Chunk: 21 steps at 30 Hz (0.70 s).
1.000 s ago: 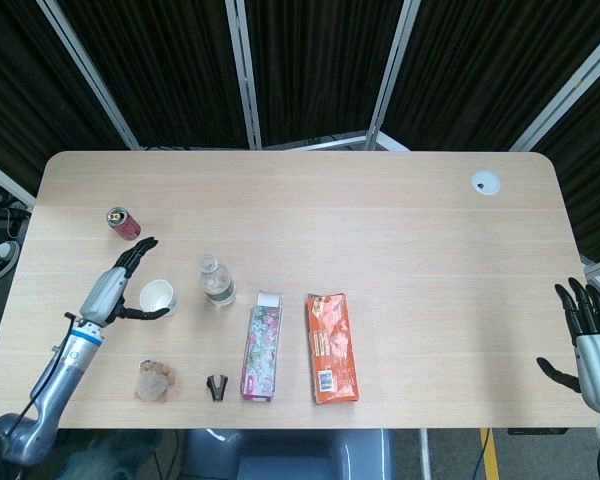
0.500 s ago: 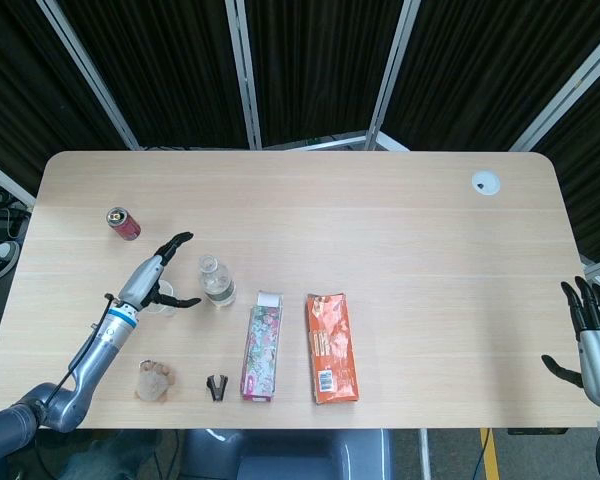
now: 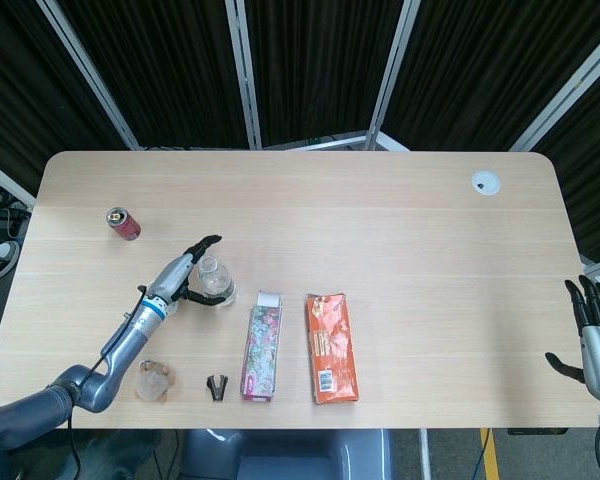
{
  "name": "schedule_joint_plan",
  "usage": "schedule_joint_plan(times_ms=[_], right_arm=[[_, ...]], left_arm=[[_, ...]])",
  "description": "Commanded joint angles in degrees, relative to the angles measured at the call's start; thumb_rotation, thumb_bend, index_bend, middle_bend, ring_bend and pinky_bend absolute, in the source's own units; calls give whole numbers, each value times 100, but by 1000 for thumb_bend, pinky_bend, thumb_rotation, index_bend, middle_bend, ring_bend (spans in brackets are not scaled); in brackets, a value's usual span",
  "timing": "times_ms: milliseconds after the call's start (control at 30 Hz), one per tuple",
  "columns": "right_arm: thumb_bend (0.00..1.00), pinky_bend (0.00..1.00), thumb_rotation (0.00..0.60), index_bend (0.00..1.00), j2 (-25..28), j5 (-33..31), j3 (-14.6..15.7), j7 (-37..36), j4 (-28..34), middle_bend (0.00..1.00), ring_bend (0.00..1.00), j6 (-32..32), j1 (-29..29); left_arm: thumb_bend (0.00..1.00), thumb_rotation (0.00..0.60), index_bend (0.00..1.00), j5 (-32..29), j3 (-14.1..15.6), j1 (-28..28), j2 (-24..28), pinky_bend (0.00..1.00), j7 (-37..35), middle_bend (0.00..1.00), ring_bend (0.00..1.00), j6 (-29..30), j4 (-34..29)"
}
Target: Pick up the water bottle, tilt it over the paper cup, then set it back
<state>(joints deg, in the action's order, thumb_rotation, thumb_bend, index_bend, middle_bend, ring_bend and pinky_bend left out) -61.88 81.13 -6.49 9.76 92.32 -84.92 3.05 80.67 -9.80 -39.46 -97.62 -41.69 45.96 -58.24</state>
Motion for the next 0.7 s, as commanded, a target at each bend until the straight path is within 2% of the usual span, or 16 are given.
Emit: schedule_joint_plan(times_ms=[33, 300, 567, 700], right_arm=[[0, 0, 600, 0, -11, -35, -8, 4, -21, 0, 0, 22, 11], [0, 0, 600, 0, -50, -156, -2, 42, -87, 0, 0, 179, 70], [0, 0, 600, 0, -46, -182, 3, 18, -108, 0, 0, 184, 78], [0, 0, 600, 0, -48, -199, 11, 14, -126, 0, 0, 209, 89]], left_arm=[[0, 600, 0, -7, 13, -59, -69, 0, -117, 0, 0, -72, 99], [0, 600, 0, 124, 15, -163, -352, 0, -728, 0, 0, 84, 476], [0, 600, 4, 205, 87, -336, -510, 3, -1173, 0, 0, -36, 715], [0, 600, 45, 206, 97, -388, -617, 20, -1401, 62, 0, -33, 808]])
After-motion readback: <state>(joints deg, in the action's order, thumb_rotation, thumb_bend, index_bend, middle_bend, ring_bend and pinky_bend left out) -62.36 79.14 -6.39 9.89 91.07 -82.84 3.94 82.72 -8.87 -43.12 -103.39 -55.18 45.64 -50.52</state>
